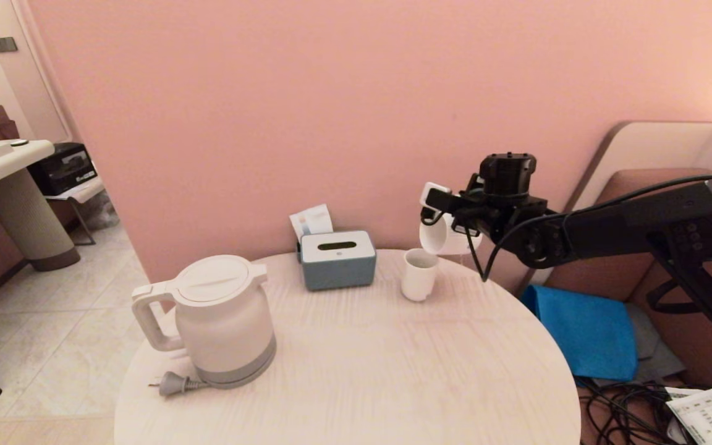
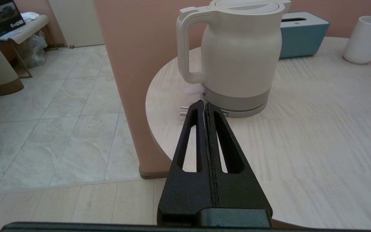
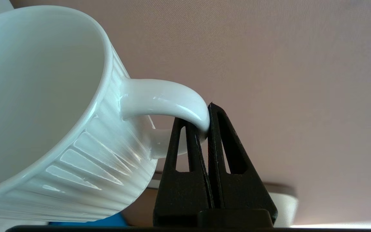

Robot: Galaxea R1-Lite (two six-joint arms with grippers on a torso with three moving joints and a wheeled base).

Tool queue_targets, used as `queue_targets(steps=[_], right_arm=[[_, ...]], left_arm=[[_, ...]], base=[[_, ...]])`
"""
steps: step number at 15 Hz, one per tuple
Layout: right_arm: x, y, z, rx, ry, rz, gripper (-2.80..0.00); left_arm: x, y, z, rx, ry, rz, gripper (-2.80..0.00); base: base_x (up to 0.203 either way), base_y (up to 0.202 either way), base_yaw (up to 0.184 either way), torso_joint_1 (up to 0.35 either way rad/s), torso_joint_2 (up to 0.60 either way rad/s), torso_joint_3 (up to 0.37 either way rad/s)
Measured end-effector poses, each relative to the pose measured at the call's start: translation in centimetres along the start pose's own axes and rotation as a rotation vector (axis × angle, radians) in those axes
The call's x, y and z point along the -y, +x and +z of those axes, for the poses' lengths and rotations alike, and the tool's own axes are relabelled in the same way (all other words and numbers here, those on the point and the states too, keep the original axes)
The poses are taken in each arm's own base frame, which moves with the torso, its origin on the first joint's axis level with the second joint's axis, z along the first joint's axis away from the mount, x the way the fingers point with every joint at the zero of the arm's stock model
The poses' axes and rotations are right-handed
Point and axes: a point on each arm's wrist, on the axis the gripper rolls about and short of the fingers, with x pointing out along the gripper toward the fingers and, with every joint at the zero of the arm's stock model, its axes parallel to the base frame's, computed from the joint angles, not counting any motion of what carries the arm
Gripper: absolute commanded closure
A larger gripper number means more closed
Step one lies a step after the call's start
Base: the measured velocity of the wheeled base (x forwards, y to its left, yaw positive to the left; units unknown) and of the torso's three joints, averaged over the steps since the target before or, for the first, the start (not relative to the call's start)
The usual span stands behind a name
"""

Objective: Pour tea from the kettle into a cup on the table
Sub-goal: Pour water into another cup

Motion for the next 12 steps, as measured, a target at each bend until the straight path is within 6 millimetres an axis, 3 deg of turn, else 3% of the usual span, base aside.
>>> queue_targets(steps=[5, 12], right_arm=[[0.4, -0.1, -0.4, -0.015, 0.136, -0.004, 0.0], [0.1, 0.2, -3.1, -0.082, 0.442, 0.01, 0.0]], left_arm=[[0.0, 0.0, 0.0, 0.0, 0.0, 0.0, 0.0], [0.0, 0.0, 0.0, 0.0, 0.0, -0.001, 0.0]], base=[[0.0, 0.0, 0.0, 0.0, 0.0, 0.0], [0.0, 0.0, 0.0, 0.0, 0.0, 0.0]])
